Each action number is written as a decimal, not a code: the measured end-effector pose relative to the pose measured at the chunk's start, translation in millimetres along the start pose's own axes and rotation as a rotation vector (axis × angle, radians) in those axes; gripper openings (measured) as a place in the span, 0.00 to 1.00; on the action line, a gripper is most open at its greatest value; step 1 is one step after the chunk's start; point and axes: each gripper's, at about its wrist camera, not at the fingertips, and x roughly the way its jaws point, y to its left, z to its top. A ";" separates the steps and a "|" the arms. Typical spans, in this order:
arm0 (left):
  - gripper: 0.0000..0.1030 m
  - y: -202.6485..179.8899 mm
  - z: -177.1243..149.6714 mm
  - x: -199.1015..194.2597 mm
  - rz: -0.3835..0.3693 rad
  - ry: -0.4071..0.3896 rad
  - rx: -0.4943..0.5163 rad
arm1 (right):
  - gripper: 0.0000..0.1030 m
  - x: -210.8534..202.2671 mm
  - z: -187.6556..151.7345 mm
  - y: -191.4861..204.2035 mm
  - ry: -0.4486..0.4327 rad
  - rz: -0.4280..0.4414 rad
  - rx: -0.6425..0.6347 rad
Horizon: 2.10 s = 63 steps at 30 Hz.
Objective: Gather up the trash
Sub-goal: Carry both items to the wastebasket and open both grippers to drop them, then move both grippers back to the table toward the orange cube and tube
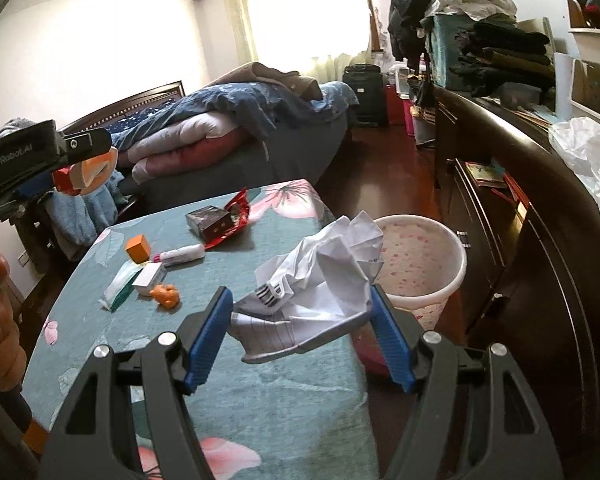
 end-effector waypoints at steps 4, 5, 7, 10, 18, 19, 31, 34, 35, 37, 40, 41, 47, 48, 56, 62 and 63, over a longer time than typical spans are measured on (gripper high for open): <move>0.67 -17.6 1.1 11.7 -0.020 0.005 0.029 | 0.67 5.0 1.8 -15.8 0.001 -0.023 0.022; 0.67 -21.0 1.0 14.2 -0.024 0.007 0.033 | 0.67 6.0 1.6 -19.3 0.001 -0.029 0.025; 0.67 -30.3 1.5 22.3 -0.038 0.012 0.046 | 0.67 9.4 2.3 -29.0 0.001 -0.046 0.036; 0.67 -45.5 2.2 36.4 -0.055 0.022 0.071 | 0.67 16.1 3.5 -43.6 0.002 -0.076 0.050; 0.67 -89.7 0.6 92.9 -0.122 0.086 0.129 | 0.67 48.7 8.7 -94.5 0.017 -0.159 0.118; 0.67 -95.1 0.8 102.1 -0.133 0.099 0.133 | 0.67 54.4 9.2 -100.1 0.021 -0.166 0.125; 0.67 -150.9 -3.4 222.9 -0.231 0.267 0.124 | 0.67 149.3 27.1 -162.1 0.070 -0.132 0.212; 0.71 -161.5 -3.7 242.0 -0.258 0.286 0.124 | 0.69 170.3 27.8 -168.5 0.082 -0.139 0.207; 0.79 -164.2 -3.9 245.3 -0.254 0.286 0.130 | 0.69 177.0 27.7 -171.3 0.082 -0.152 0.205; 0.82 -169.0 -3.1 250.6 -0.238 0.270 0.144 | 0.69 184.5 27.3 -174.4 0.081 -0.165 0.199; 0.87 -171.4 -1.2 258.2 -0.246 0.271 0.141 | 0.72 193.3 25.6 -177.6 0.086 -0.172 0.193; 0.87 -170.4 -1.0 258.5 -0.247 0.271 0.135 | 0.73 195.4 24.9 -178.0 0.085 -0.175 0.190; 0.92 -157.6 -1.0 246.7 -0.229 0.259 0.127 | 0.79 189.0 21.0 -172.8 0.099 -0.189 0.184; 0.92 -152.4 -2.0 239.6 -0.212 0.248 0.131 | 0.81 184.5 20.2 -169.9 0.100 -0.189 0.179; 0.96 -103.9 -10.4 189.5 -0.114 0.214 0.136 | 0.89 141.0 18.3 -131.0 0.098 -0.172 0.121; 0.96 -53.9 -17.2 162.6 -0.019 0.230 0.093 | 0.90 109.4 20.5 -84.0 0.086 -0.108 0.048; 0.96 -38.8 -16.9 158.1 0.007 0.231 0.071 | 0.90 104.7 21.6 -74.7 0.084 -0.099 0.031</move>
